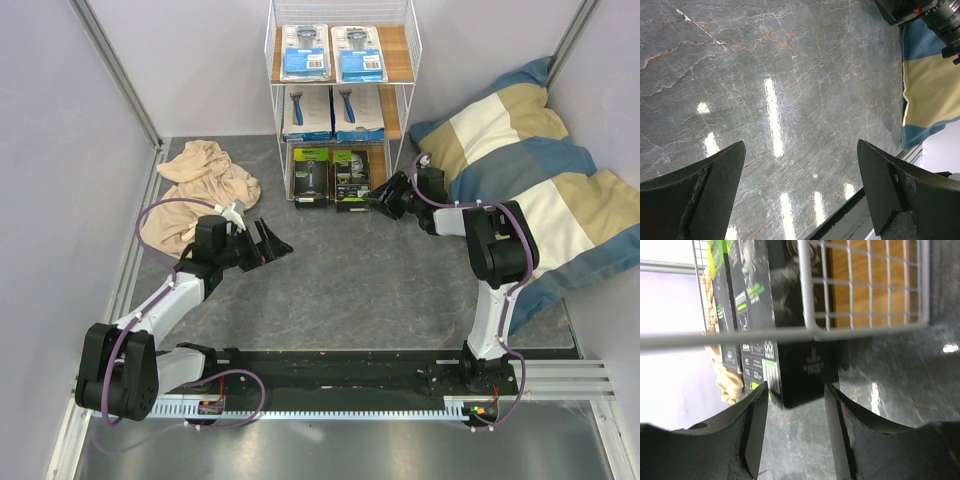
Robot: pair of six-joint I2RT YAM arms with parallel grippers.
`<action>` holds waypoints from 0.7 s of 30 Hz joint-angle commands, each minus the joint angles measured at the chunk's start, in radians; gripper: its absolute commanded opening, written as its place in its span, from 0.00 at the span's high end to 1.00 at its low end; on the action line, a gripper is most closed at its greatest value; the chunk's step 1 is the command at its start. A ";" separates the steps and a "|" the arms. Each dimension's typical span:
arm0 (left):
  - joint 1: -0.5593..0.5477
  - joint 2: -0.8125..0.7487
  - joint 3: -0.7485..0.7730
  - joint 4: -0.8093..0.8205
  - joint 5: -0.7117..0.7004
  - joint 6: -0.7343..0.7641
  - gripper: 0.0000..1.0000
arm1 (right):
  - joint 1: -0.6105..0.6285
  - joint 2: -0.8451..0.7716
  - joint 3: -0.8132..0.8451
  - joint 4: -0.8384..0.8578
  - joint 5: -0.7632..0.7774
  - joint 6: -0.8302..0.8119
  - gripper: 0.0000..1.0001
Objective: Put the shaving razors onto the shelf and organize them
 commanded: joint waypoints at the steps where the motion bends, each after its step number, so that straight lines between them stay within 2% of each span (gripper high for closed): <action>1: -0.006 -0.002 0.003 0.049 0.011 -0.014 0.00 | 0.008 0.033 0.084 0.013 -0.018 -0.010 0.44; 8: -0.006 -0.002 0.002 0.050 0.013 -0.016 0.00 | 0.012 0.035 0.091 0.010 -0.032 -0.025 0.42; 15: -0.006 -0.038 0.037 -0.002 0.005 0.012 0.00 | 0.010 -0.140 -0.002 -0.067 -0.031 -0.089 0.33; 21: -0.006 -0.079 0.070 -0.043 0.016 0.032 0.00 | 0.018 -0.336 -0.077 -0.228 0.021 -0.207 0.16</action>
